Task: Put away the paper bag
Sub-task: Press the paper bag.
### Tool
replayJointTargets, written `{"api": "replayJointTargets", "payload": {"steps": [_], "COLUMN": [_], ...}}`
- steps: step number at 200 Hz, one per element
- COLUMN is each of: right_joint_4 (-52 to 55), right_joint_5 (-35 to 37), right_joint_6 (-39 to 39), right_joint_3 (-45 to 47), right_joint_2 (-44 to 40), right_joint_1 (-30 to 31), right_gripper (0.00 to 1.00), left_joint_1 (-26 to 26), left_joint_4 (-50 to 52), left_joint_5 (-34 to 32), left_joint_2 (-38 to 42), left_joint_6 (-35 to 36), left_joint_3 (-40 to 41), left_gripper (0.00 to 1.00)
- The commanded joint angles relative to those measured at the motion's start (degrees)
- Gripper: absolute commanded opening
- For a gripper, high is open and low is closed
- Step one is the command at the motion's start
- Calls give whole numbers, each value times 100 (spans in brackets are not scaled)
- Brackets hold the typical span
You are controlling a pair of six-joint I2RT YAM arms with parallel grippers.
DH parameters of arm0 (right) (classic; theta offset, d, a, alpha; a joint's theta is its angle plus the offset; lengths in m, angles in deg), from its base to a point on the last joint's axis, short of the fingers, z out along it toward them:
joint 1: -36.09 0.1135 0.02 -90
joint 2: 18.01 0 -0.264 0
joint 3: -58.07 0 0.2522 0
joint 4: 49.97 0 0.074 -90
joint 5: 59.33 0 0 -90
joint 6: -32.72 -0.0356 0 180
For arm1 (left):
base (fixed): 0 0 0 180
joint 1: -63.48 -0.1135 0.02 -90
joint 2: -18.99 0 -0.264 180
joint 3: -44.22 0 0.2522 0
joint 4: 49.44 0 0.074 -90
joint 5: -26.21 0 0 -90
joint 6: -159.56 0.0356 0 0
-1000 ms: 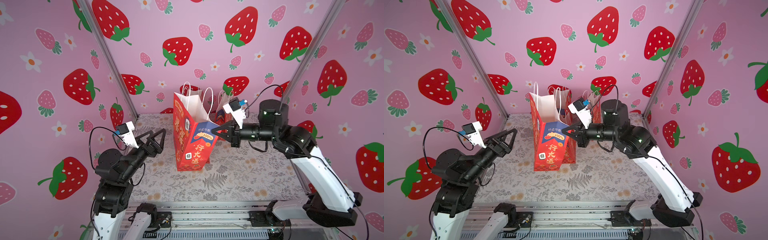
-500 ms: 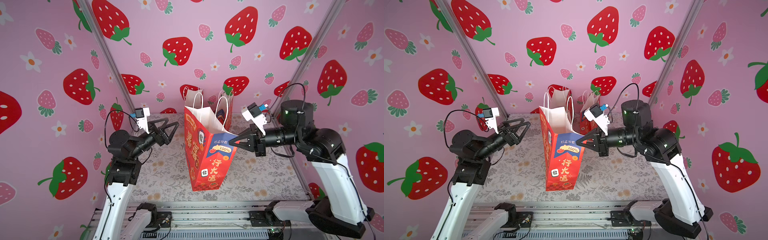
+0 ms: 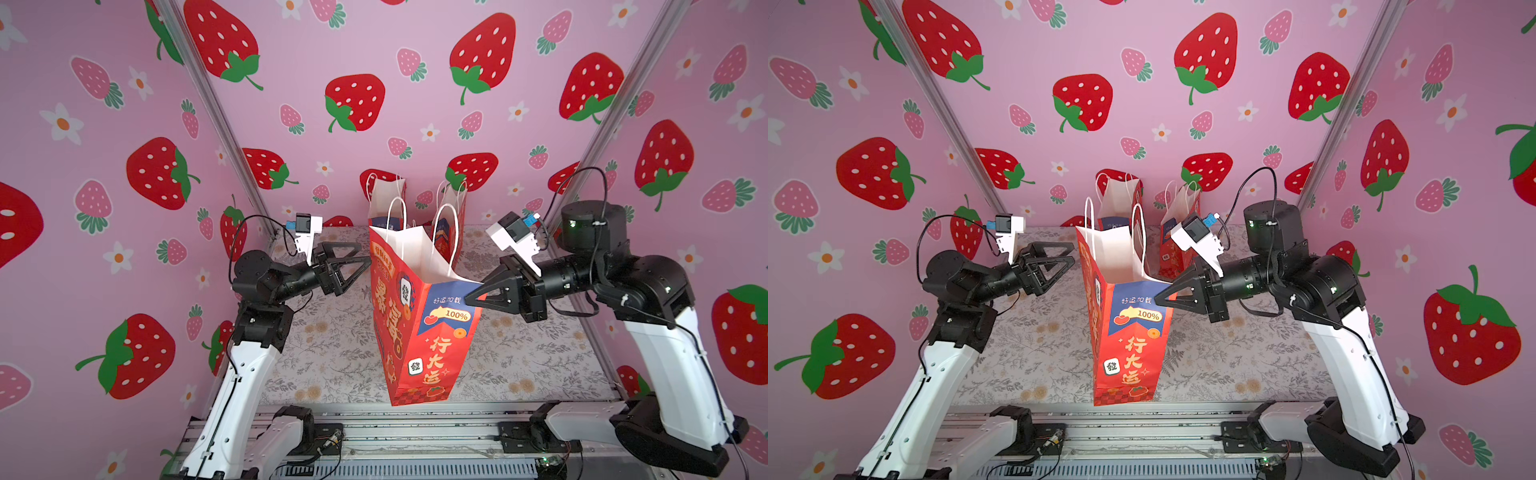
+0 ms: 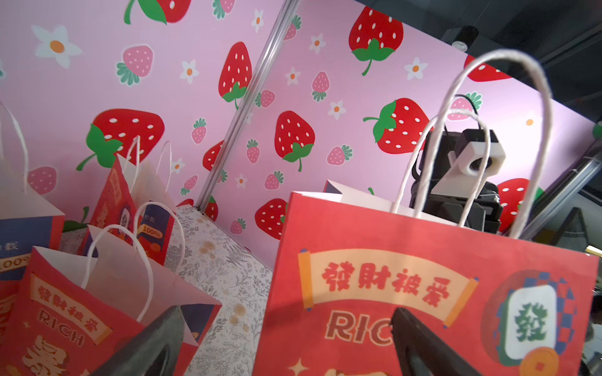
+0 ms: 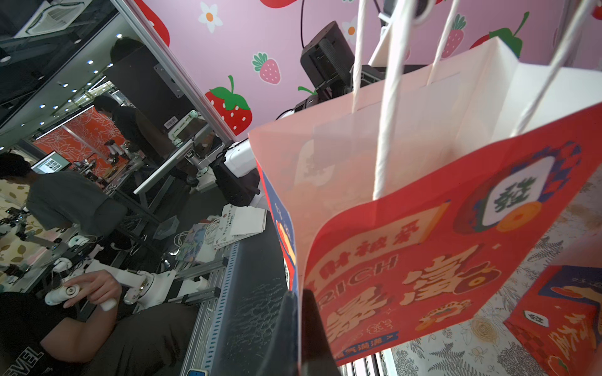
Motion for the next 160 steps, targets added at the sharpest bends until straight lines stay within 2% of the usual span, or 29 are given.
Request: {"api": "replayJointTargets", "payload": {"steps": [1,21,46,64,91,106,160], "right_joint_4": [141,127,45,61,97,95,94], "right_joint_5": [-432,-592,-692,-648,-646,-681,-849], "right_joint_6": [147,140,127,143,189,208,226], "right_joint_3": [-98,-103,-63,-65,-50,-4,133], "right_joint_2": [-133,-154,-171,-137,-132,-159,-297], "right_joint_1": [-44,-42,-44,-65,-153,-220,-475], "right_gripper": [0,0,0,0,0,0,0], "left_joint_1": [194,330,445,544,613,616,736], "left_joint_4": [-389,55,-238,-309,-224,-212,-265], "left_joint_5": [506,481,570,640,729,762,785], "left_joint_2": [13,-86,-232,-229,-89,-1,64], "left_joint_6": [-44,275,118,86,183,217,223], "left_joint_3": [-75,-212,-147,-137,-131,-105,-101], "left_gripper": [97,96,91,80,53,44,33]}}
